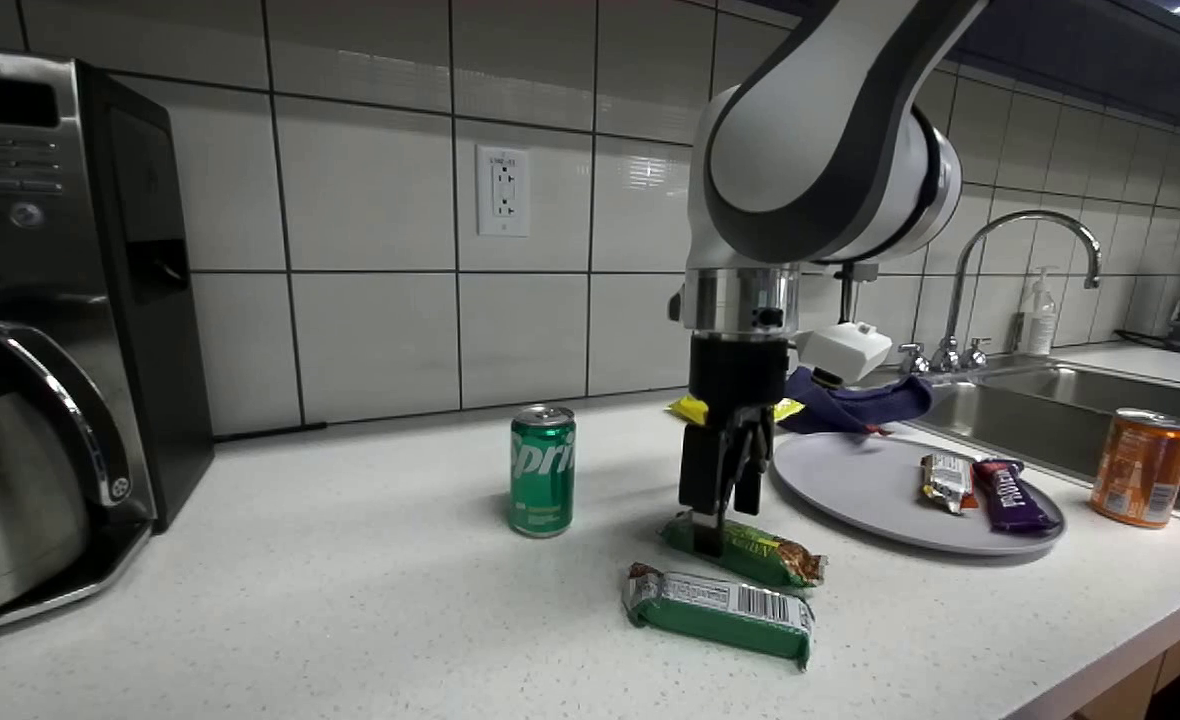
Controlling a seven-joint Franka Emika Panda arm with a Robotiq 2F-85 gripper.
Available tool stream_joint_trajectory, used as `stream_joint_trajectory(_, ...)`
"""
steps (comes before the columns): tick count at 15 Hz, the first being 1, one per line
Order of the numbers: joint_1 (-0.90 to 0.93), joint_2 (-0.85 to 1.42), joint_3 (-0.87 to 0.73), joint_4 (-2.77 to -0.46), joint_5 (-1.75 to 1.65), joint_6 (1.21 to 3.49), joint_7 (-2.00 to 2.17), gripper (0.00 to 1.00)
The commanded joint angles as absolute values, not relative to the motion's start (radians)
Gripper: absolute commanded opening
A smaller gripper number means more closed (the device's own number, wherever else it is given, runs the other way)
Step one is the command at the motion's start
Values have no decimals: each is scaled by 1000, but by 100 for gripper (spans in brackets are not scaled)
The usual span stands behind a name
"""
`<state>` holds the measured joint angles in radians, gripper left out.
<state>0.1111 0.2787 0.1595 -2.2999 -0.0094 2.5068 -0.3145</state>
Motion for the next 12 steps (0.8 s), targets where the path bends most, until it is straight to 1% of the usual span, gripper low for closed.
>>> stream_joint_trajectory(1, 118, 229, 159, -2336, -35, 2508, -268, 100)
stream_joint_trajectory(2, 117, 228, 159, -2338, -32, 2510, -271, 75)
stream_joint_trajectory(3, 116, 226, 160, -2339, -30, 2510, -272, 72)
stream_joint_trajectory(4, 116, 225, 160, -2340, -31, 2511, -272, 66)
stream_joint_trajectory(7, 114, 224, 163, -2344, -24, 2511, -278, 40)
stream_joint_trajectory(10, 114, 223, 164, -2347, -23, 2510, -280, 18)
stream_joint_trajectory(11, 114, 222, 164, -2348, -22, 2510, -280, 13)
stream_joint_trajectory(12, 114, 220, 165, -2349, -22, 2509, -281, 13)
